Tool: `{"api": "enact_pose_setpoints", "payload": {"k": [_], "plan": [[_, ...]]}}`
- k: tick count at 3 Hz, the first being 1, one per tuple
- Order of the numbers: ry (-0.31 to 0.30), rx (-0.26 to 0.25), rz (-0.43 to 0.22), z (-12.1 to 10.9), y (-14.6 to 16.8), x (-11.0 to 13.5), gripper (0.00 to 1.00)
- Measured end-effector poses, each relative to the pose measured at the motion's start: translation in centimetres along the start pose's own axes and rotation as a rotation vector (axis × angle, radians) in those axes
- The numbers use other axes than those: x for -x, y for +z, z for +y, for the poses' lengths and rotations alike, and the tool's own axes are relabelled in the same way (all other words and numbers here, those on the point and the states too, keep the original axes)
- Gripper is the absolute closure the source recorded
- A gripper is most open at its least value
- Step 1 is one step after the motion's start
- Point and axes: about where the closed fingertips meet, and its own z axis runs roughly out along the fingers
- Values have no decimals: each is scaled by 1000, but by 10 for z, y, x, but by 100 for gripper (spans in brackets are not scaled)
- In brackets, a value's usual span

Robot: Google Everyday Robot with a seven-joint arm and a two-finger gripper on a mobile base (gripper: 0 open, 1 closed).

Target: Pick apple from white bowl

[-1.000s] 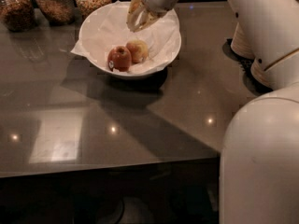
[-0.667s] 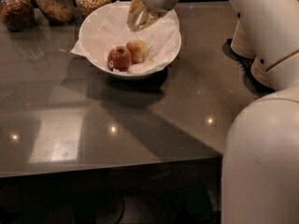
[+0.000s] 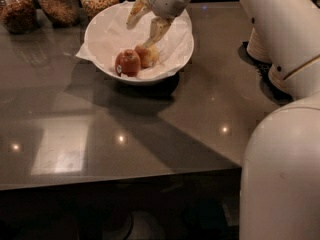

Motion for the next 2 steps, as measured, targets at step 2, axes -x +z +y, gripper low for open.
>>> {"api": "enact_pose_setpoints", "payload": {"k": [2], "plan": [[-11,9,-55,4,25,10,25]]}}
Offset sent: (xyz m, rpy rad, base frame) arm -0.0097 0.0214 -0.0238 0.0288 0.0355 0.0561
